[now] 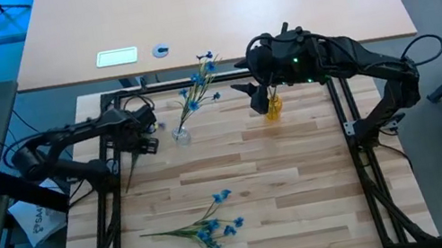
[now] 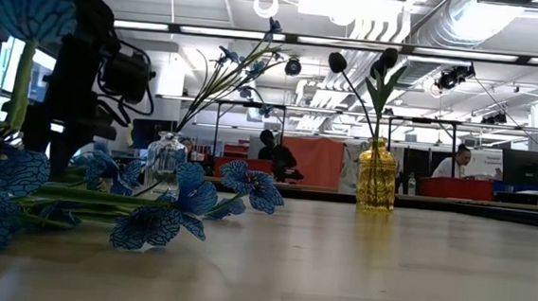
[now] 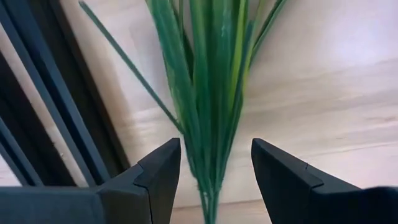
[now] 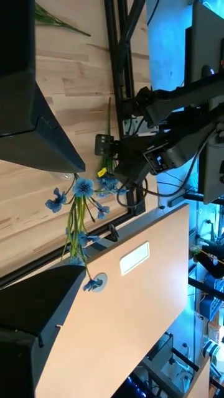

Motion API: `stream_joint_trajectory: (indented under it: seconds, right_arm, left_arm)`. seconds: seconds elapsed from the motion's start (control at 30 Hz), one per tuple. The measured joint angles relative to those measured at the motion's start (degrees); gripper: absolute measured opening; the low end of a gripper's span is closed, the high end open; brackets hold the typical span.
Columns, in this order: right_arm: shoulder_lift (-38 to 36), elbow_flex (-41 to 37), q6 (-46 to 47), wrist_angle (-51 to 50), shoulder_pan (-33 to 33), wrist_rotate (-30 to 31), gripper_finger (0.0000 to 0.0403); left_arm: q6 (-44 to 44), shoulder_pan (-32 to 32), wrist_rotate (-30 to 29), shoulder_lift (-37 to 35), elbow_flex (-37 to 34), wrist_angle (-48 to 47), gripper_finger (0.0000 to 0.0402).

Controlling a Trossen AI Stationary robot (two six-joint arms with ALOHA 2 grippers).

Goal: Sort flowers into vase by color
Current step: Put the top blue flowers into the transparent crystal vase

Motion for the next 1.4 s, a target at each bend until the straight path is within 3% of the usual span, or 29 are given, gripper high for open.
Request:
stream_joint_trajectory:
  seconds: [0.77,1.23,1.4]
  right_arm:
    - [0.0,0.0,1.6,-2.82,0.0,-0.28,0.0252]
    - [0.0,-0.01,2.6,-2.95,0.0,-2.97,0.0252]
    - [0.0,0.0,2.84,-2.93,0.0,-2.97,0.0252]
  left_arm:
    - [-0.02,0.0,0.03,0.74,-0.09,1.9,0.0186]
    - [-3.34,-0.3,1.18,0.46,-5.07,5.76,0.0185]
    - [-2.12,-0.41,3.2,0.57,-5.09,6.48,0.013]
